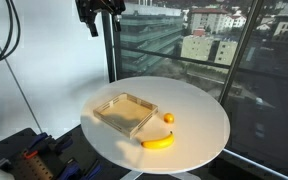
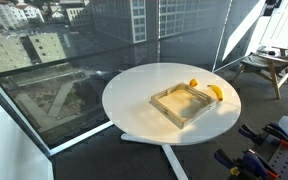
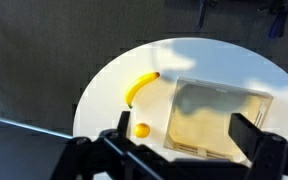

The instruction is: Put the banana in the box

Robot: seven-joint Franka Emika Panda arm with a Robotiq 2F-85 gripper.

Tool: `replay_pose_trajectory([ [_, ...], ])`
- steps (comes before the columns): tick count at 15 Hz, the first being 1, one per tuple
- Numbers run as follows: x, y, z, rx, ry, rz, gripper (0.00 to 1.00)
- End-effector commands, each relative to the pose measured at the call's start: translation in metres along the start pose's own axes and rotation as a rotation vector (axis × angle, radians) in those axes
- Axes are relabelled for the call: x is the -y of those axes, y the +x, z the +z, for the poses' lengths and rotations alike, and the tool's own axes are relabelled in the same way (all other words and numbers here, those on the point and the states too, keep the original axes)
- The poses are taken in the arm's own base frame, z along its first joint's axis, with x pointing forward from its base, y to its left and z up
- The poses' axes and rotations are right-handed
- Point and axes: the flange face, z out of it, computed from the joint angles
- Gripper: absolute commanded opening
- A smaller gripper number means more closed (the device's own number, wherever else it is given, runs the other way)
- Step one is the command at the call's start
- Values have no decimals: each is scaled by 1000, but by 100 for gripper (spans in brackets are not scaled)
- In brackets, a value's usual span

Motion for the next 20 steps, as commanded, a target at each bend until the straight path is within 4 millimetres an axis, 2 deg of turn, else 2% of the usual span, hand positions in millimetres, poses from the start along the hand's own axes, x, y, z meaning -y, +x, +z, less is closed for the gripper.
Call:
replay_pose_trajectory([
  [1, -6, 3, -12, -78, 65, -55, 100],
  [7, -4, 8, -11, -120, 184, -128, 100],
  [13, -7, 16, -6, -124, 204, -152, 100],
  [17, -16, 29, -2, -132, 181, -129, 100],
  [20, -31, 46, 3, -147, 164, -103, 100],
])
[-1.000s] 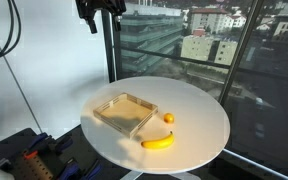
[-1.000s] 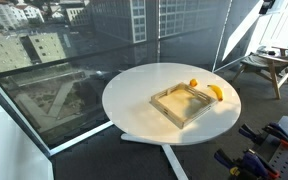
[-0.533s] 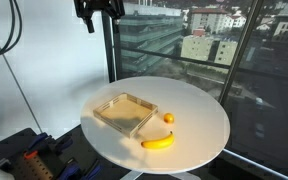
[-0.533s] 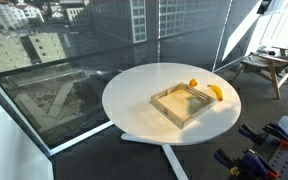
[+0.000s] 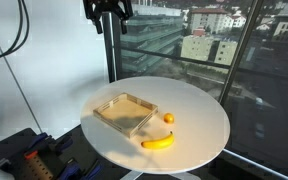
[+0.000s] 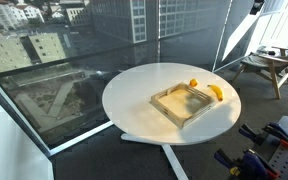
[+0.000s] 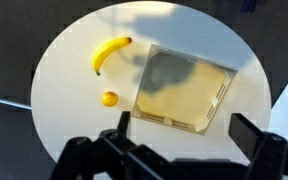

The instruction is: Put the banana in the box

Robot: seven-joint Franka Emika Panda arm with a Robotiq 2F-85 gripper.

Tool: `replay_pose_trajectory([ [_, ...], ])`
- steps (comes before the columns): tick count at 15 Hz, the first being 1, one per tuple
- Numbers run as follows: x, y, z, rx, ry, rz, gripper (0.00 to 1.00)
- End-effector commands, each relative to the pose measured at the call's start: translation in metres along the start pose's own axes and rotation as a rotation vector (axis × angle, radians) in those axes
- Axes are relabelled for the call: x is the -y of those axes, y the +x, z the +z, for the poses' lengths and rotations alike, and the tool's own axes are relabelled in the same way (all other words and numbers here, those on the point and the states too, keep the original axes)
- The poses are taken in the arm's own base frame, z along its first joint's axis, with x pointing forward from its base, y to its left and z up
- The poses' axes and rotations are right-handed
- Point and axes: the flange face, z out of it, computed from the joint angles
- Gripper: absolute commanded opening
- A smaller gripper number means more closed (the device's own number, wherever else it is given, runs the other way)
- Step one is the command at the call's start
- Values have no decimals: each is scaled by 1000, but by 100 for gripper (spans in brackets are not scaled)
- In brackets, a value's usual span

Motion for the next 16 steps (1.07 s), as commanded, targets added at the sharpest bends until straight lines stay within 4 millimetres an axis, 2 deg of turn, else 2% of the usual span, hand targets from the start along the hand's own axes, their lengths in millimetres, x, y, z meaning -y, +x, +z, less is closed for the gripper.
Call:
replay_pose_trajectory([
  [1, -28, 21, 1, -21, -15, 18, 100],
  [9, -78, 48, 32, -11, -43, 86, 100],
  [16, -94, 73, 62, -13, -8, 100, 100],
])
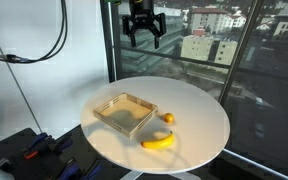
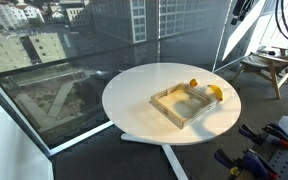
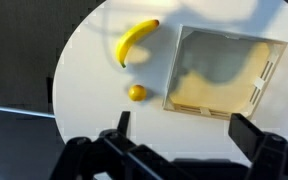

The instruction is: Put the banana in the box

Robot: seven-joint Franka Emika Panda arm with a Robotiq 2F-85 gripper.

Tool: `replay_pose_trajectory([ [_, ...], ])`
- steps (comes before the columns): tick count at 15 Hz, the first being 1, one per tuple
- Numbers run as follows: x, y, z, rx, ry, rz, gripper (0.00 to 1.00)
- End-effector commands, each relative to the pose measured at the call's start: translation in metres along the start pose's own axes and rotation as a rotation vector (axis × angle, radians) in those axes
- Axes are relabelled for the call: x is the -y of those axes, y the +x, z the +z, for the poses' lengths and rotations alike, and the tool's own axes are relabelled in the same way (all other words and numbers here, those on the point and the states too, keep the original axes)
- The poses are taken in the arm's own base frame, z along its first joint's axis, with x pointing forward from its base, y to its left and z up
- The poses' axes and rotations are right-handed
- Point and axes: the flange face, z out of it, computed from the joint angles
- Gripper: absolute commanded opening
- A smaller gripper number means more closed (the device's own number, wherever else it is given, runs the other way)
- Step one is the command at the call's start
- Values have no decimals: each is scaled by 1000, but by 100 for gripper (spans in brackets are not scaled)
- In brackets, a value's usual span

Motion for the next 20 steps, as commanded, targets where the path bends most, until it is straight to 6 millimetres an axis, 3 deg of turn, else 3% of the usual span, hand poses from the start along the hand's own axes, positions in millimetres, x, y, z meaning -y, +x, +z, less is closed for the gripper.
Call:
replay_pose_trajectory([
  [1, -11, 19, 9, -13, 11, -10, 100],
  [8, -32, 38, 48, 21, -9, 18, 100],
  [20, -75, 37, 111, 110, -25, 83, 100],
])
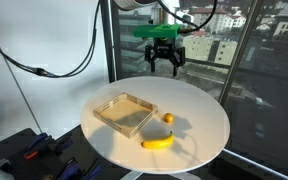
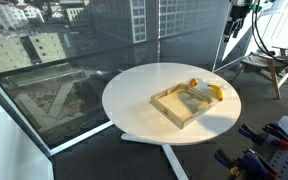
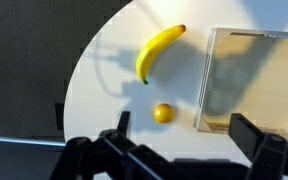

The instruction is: Put the banana in the box

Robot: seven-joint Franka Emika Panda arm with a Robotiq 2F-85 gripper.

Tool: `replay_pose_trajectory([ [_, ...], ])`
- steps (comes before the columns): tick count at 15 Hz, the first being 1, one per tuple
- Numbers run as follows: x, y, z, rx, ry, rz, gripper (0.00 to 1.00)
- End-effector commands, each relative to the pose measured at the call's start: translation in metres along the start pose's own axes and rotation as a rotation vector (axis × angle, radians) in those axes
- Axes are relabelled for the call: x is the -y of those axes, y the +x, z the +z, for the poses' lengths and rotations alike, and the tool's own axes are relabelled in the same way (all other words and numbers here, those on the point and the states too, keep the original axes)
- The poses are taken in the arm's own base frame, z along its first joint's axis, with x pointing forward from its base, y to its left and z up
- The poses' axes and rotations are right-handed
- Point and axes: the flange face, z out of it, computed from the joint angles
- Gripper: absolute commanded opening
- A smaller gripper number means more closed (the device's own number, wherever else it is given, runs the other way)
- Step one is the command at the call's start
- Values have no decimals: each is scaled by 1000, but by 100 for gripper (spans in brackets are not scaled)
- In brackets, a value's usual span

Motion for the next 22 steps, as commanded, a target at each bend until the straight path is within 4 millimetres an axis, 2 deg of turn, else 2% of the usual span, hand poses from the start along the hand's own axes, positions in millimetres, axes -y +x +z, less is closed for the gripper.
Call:
replay_pose_trajectory([
  [1, -13, 8, 16, 18, -10, 3, 100],
  [6, -20, 5, 49, 73, -14, 5, 100],
  [9, -23, 3, 60, 95, -11, 8, 100],
  [13, -28, 1, 67, 109, -11, 17, 100],
  [14, -22, -1, 70, 113, 6, 21, 100],
  [22, -20, 0, 72, 116, 9, 17, 100],
])
